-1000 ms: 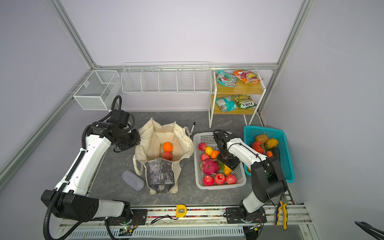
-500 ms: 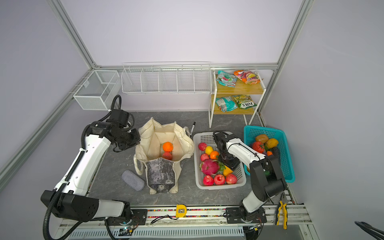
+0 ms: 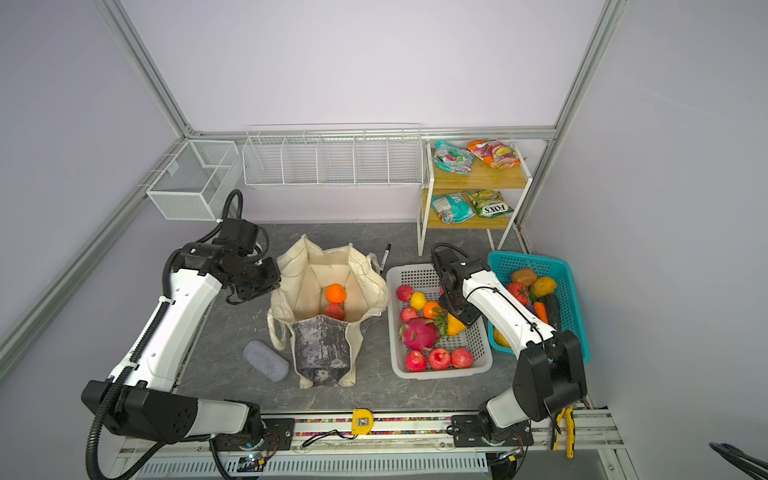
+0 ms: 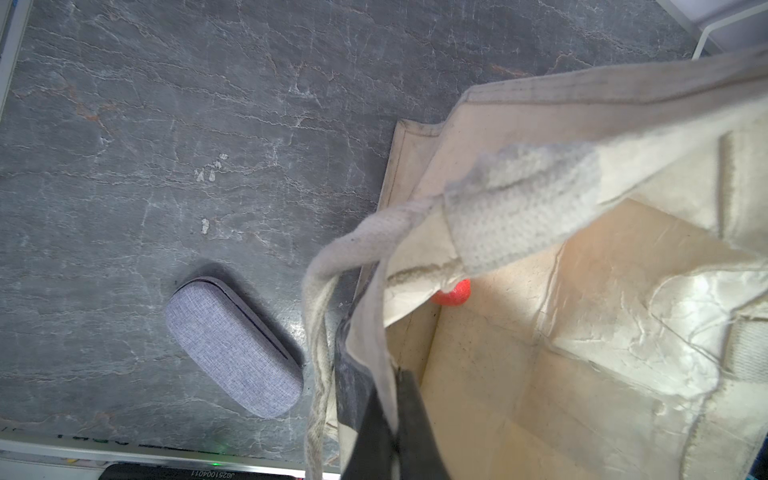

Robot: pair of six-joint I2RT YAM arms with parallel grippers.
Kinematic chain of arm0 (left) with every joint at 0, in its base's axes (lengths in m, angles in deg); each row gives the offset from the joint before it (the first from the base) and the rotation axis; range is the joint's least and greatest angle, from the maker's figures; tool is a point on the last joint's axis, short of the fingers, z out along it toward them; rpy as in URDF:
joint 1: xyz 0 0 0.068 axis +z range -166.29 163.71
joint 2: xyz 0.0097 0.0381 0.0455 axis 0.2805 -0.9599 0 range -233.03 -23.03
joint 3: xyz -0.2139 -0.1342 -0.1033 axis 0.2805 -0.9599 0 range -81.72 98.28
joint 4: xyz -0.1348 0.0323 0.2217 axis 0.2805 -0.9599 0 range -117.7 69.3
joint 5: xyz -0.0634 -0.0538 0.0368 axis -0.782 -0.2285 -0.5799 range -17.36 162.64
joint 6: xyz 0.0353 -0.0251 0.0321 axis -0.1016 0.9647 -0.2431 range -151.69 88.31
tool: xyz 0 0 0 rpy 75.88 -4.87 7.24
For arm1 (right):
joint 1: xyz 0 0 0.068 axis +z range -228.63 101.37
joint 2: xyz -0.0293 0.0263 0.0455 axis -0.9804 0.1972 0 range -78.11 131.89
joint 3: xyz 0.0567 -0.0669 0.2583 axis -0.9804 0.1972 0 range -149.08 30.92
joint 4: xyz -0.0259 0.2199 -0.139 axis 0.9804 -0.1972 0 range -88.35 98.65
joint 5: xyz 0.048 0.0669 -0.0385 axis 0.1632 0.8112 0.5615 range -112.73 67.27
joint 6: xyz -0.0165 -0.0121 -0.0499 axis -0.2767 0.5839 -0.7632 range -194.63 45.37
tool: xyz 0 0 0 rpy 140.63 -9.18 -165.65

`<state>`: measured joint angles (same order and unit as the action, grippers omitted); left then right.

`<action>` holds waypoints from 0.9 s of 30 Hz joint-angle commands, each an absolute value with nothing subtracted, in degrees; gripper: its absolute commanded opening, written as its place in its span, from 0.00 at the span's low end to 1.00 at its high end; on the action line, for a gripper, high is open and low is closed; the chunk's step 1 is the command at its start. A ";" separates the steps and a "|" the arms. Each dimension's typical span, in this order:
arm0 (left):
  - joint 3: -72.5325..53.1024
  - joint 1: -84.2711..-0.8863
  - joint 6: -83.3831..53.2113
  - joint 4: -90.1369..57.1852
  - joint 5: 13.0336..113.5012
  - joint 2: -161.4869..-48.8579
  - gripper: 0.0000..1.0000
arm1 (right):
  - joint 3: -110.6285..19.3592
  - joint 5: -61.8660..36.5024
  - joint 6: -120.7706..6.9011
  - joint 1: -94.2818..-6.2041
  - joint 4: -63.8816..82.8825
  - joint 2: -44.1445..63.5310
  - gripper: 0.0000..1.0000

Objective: Place the food into the grocery bag and tie it
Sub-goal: 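Lower the right gripper and grasp the yellow fruit in the teal basket, then carry the yellow fruit with the right gripper into the tote bag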

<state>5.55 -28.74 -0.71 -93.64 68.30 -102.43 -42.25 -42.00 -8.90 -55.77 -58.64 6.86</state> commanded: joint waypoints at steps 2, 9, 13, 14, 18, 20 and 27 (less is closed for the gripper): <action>6.04 -29.12 -0.93 -92.94 69.12 -101.78 0.00 | -46.45 -45.18 -11.00 -56.13 -63.36 5.56 0.65; 5.48 -29.12 -0.67 -92.59 69.04 -101.51 0.00 | -53.60 -44.86 -16.54 -56.09 -61.57 5.67 0.66; 5.78 -29.12 -0.58 -92.59 68.95 -101.51 0.00 | -57.01 -43.59 -20.33 -54.86 -56.88 5.24 0.67; 5.92 -29.12 -0.58 -92.68 68.95 -101.51 0.00 | -57.75 -42.91 -21.04 -54.44 -55.55 5.06 0.66; 6.44 -29.08 -0.67 -93.11 69.03 -101.41 0.00 | -64.01 -41.17 -24.89 -50.31 -51.98 6.42 0.64; 6.54 -29.12 -0.67 -93.12 68.95 -101.33 0.00 | -68.04 -40.99 -27.34 -47.36 -50.59 8.04 0.64; 6.53 -29.11 -0.47 -93.12 68.68 -100.85 0.00 | -74.06 -36.87 -37.21 -37.01 -37.46 12.75 0.64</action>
<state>5.55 -28.74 -0.67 -93.60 68.28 -102.21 -73.22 -39.47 -30.89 -39.95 -44.60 10.23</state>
